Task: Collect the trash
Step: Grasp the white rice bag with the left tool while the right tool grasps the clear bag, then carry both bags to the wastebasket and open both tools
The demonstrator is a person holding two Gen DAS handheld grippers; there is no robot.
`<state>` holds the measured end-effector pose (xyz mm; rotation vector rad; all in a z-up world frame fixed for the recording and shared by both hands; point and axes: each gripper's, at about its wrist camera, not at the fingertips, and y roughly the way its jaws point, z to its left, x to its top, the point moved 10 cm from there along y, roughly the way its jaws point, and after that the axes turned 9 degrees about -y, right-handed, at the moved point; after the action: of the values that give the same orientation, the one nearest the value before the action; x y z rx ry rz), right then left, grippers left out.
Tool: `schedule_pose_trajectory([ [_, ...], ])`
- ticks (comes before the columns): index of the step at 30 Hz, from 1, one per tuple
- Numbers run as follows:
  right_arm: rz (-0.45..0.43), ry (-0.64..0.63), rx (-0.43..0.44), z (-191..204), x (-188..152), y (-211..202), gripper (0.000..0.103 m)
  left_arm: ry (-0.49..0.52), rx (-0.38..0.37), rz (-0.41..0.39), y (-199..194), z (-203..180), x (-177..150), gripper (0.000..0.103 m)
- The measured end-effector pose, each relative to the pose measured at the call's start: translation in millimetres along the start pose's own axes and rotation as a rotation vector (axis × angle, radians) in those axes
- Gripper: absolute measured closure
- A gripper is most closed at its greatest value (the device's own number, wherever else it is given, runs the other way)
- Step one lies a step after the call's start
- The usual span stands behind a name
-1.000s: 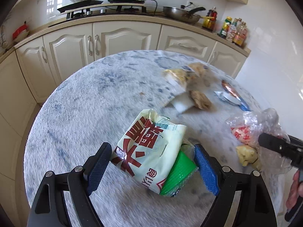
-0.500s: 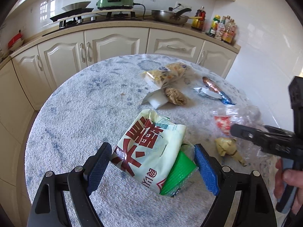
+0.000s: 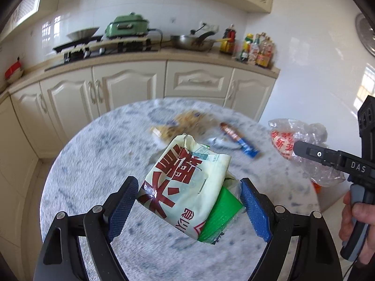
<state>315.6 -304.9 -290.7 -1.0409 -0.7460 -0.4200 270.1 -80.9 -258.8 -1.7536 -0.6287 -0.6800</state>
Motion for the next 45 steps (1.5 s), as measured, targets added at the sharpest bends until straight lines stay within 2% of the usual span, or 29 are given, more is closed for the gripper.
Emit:
schedule_pose_trajectory([
  [8, -0.120, -0.004, -0.044, -16.3, 23.2, -61.2, 0.051, 0.085, -0.080, -0.086, -37.1, -58.9, 25.5, 0.021],
  [14, -0.209, 0.040, -0.140, -57.0, 27.5, -120.8, 0.051, 0.170, -0.174, -0.127, -57.3, -123.3, 32.4, 0.021],
  [19, -0.260, 0.088, -0.243, -98.3, 18.4, -173.0, 0.051, 0.244, -0.275, -0.133, -69.7, -181.1, 24.6, 0.021],
  [24, -0.287, 0.154, -0.350, -141.6, -6.3, -222.0, 0.051, 0.296, -0.360, -0.113, -71.7, -224.4, 14.4, 0.021],
  [29, -0.290, 0.239, -0.456, -184.3, -44.6, -263.3, 0.051, 0.340, -0.445, -0.060, -60.0, -265.3, 0.7, 0.021],
  [35, -0.257, 0.357, -0.544, -231.3, -98.9, -287.2, 0.051, 0.395, -0.523, 0.047, -28.8, -321.2, -21.1, 0.021],
  [38, -0.217, 0.395, -0.583, -252.1, -122.9, -286.7, 0.051, 0.425, -0.543, 0.117, -6.4, -347.3, -35.6, 0.021],
  [45, -0.131, 0.504, -0.587, -291.6, -175.4, -263.0, 0.051, 0.494, -0.545, 0.288, 58.8, -405.8, -82.7, 0.021],
])
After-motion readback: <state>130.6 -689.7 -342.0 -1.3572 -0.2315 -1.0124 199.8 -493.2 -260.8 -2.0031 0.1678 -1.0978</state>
